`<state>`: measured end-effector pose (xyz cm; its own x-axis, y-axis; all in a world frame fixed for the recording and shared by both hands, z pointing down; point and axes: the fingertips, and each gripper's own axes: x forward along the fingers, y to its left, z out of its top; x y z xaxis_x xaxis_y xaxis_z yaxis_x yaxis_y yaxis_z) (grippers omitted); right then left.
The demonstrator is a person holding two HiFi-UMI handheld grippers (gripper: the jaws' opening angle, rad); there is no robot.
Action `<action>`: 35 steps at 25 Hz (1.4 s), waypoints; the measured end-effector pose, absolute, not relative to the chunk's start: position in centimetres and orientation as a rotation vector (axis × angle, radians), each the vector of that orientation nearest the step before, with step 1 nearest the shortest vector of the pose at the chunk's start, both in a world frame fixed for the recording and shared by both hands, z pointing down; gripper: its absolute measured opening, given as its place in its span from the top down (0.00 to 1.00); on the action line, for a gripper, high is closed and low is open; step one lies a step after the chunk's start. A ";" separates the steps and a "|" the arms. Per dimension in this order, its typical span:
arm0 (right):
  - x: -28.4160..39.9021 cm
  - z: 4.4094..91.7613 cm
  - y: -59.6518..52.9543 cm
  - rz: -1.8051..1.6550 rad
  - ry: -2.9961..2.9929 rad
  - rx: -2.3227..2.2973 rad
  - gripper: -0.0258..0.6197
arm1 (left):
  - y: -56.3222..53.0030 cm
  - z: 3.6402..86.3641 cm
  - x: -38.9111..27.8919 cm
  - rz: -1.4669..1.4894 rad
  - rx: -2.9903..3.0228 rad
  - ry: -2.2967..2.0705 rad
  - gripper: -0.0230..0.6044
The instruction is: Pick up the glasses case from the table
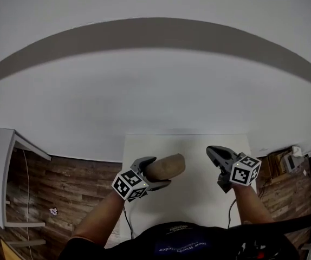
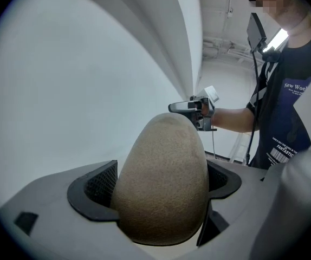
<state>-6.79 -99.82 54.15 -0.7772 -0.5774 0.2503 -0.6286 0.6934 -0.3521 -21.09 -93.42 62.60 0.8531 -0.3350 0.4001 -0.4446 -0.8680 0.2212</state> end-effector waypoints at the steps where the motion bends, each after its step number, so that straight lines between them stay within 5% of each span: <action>1: -7.3 53.7 -98.9 0.644 -2.779 1.008 0.96 | -92.5 62.0 -21.6 0.500 2.735 -0.575 0.20; 8: -6.0 51.1 -95.6 0.628 -2.783 1.036 0.96 | -89.5 58.2 -21.4 0.461 2.753 -0.570 0.20; 25: 12.7 46.5 -84.0 0.490 -2.861 0.916 0.96 | -76.9 48.5 -5.2 0.318 2.709 -0.827 0.20; 35: 13.4 46.3 -80.0 0.479 -2.909 0.834 0.96 | -71.0 45.5 -4.7 0.140 2.676 -0.895 0.20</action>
